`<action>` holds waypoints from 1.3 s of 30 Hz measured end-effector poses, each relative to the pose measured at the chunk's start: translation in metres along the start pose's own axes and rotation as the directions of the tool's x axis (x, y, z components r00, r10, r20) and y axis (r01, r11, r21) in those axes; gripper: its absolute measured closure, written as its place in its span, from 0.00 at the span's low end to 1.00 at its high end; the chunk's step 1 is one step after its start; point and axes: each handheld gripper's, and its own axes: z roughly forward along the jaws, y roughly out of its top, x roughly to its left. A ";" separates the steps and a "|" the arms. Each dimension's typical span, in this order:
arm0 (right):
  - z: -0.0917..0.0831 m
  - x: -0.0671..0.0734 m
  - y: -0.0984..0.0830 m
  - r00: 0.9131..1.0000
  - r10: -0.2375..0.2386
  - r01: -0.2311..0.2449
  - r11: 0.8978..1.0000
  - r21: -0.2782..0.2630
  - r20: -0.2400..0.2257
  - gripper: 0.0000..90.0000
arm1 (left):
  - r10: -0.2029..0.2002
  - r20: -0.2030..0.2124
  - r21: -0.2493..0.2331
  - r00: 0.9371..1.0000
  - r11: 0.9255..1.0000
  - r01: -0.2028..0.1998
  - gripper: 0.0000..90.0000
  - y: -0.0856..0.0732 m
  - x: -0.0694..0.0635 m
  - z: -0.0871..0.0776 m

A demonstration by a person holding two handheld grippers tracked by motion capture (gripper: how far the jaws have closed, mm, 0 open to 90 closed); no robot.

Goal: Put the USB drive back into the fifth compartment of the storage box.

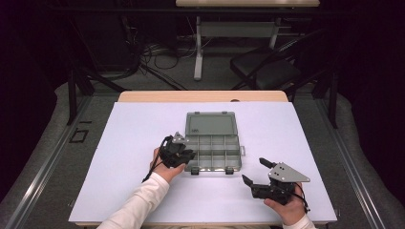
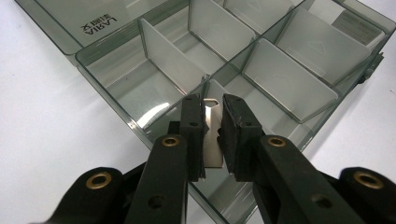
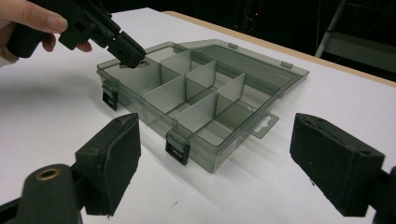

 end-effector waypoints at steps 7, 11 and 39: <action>0.000 0.000 0.000 1.000 -0.002 0.002 1.000 0.002 0.000 0.18 | -0.002 0.000 0.001 1.000 1.000 0.002 0.88 0.000 0.000 0.001; 0.001 0.000 0.000 1.000 -0.005 0.005 1.000 0.003 -0.001 0.18 | -0.001 -0.002 0.001 1.000 1.000 0.001 0.88 0.000 0.000 0.000; 0.001 0.000 0.000 1.000 -0.004 0.004 1.000 0.005 -0.001 0.18 | -0.016 -0.006 -0.016 1.000 1.000 0.016 0.85 0.000 0.002 -0.004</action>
